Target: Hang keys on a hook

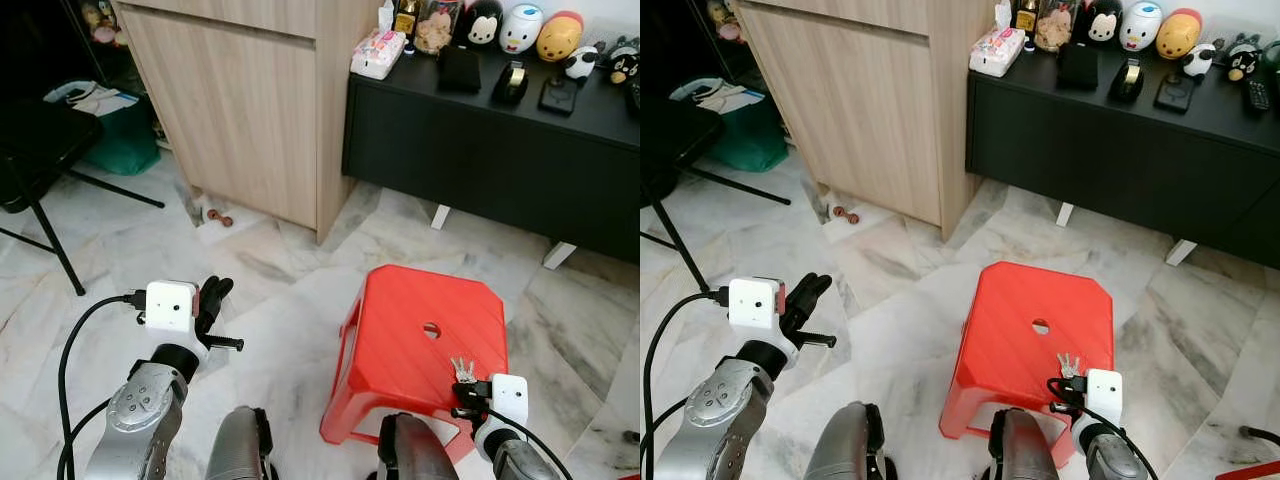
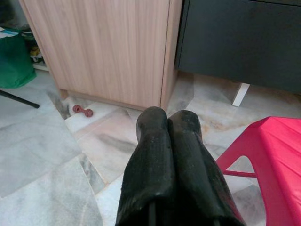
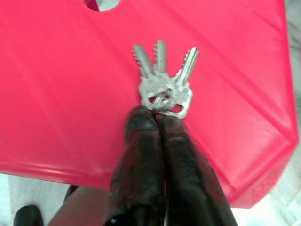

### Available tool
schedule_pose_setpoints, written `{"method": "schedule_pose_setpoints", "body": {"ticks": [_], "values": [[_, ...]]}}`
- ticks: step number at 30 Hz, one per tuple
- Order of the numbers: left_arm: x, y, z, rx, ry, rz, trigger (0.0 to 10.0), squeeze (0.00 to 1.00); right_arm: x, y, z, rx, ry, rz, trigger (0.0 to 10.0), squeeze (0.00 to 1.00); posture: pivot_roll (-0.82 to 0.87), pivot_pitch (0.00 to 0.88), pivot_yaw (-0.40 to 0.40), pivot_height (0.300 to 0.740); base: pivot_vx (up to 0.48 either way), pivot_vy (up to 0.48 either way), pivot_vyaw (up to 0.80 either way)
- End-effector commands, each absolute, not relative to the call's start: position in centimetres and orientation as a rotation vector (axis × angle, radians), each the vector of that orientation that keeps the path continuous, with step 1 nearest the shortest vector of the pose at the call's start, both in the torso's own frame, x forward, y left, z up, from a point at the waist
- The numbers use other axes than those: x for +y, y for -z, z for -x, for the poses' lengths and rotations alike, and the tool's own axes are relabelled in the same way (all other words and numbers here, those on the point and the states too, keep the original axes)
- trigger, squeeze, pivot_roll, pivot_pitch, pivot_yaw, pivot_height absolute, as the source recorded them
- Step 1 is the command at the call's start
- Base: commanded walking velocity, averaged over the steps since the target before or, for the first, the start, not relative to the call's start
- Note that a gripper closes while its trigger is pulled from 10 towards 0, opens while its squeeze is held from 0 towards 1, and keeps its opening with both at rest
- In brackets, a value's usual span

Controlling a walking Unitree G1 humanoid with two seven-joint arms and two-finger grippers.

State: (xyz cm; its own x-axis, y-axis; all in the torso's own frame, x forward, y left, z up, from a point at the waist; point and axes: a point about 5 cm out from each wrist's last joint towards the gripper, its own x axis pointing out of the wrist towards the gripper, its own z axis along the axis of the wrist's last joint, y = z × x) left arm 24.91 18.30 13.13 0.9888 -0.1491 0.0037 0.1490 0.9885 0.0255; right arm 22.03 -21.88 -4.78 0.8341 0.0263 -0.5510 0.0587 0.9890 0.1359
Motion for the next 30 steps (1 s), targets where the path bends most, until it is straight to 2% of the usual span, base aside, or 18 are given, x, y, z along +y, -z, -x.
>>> {"method": "schedule_pose_setpoints", "body": {"ticks": [1,19,21,23,25,30], "values": [[18.0,-13.1,-24.9,0.001,0.161,-0.041,10.0,0.0,-21.7,5.4,-21.2,0.618,0.01,-0.148,0.0,0.0,0.04,0.152,-0.022,0.621,0.0,0.0,0.0],[17.7,-12.8,-26.0,-0.011,0.171,-0.04,10.0,0.0,-22.0,4.6,-22.0,0.531,0.079,-0.165,0.0,0.0,0.01,0.101,-0.027,0.621,0.0,0.0,0.0],[17.7,-12.8,-26.1,-0.014,0.174,-0.04,10.0,0.0,-21.2,0.9,-25.1,0.253,0.015,-0.131,0.0,0.0,0.01,0.095,-0.028,0.621,0.0,0.0,0.0],[17.6,-12.8,-26.2,-0.016,0.175,-0.04,10.0,0.0,-20.5,-3.4,-26.7,0.041,-0.024,-0.095,0.0,0.0,0.01,0.093,-0.029,0.621,0.0,0.0,0.0],[17.6,-12.9,-26.4,-0.022,0.175,-0.039,10.0,0.0,-20.0,-6.2,-27.1,-0.046,-0.037,-0.083,0.0,0.0,0.01,0.09,-0.031,0.621,0.0,0.0,0.0],[17.6,-12.9,-26.4,-0.027,0.173,-0.039,10.0,0.0,-19.9,-7.4,-27.8,-0.089,-0.047,-0.099,0.0,0.0,0.01,0.087,-0.035,0.621,0.0,0.0,0.0]]}}
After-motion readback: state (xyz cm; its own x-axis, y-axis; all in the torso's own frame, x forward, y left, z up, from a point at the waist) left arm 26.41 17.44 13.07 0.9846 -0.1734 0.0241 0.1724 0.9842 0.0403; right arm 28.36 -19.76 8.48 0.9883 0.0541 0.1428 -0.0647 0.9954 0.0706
